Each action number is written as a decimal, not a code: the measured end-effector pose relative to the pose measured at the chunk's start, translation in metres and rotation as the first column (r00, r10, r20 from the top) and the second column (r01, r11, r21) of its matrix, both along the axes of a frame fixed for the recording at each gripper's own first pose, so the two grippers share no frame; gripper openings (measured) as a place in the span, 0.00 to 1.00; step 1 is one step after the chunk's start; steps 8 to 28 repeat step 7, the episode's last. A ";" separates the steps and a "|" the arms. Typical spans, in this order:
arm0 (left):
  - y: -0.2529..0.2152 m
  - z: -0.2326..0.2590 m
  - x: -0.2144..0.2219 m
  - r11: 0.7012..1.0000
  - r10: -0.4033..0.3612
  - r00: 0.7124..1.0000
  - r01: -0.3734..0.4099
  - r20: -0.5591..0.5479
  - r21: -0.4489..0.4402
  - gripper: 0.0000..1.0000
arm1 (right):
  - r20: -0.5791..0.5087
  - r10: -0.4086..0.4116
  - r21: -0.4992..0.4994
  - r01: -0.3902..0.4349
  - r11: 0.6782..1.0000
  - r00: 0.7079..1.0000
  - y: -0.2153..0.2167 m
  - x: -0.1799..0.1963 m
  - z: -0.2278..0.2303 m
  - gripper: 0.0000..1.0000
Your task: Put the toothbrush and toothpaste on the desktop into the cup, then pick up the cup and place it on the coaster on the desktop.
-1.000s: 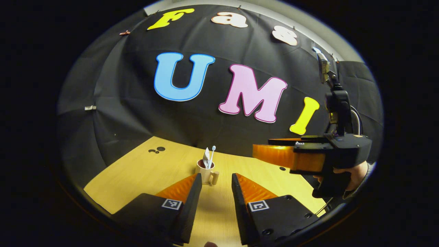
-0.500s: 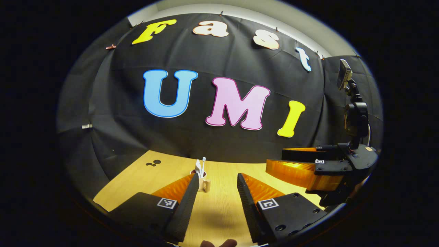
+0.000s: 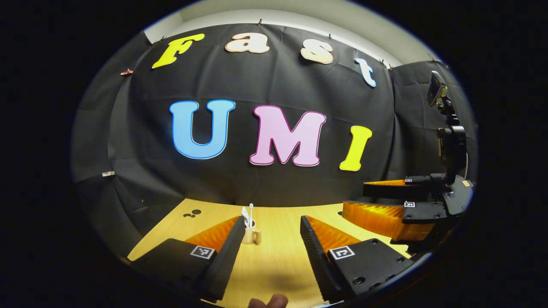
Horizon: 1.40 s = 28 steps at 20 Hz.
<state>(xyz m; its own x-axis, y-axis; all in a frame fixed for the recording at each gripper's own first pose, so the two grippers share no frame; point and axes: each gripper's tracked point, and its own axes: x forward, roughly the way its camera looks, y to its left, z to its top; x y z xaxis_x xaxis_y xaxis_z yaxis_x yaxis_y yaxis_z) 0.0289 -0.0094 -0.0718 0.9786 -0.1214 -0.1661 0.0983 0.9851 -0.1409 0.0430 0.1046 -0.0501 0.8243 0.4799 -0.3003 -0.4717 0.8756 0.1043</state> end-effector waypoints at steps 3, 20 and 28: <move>-0.007 0.001 -0.003 1.000 -0.016 1.000 0.016 -0.004 -0.001 0.82 | -0.007 -0.023 0.003 0.023 1.000 1.000 -0.008 -0.002 -0.002 0.98; -0.012 0.006 -0.003 0.999 -0.032 0.999 0.032 -0.004 0.000 0.83 | -0.016 -0.039 -0.005 0.039 0.999 0.999 -0.018 -0.006 -0.005 0.98; -0.012 0.006 -0.003 0.999 -0.032 0.999 0.032 -0.004 0.000 0.83 | -0.016 -0.039 -0.005 0.039 0.999 0.999 -0.018 -0.006 -0.005 0.98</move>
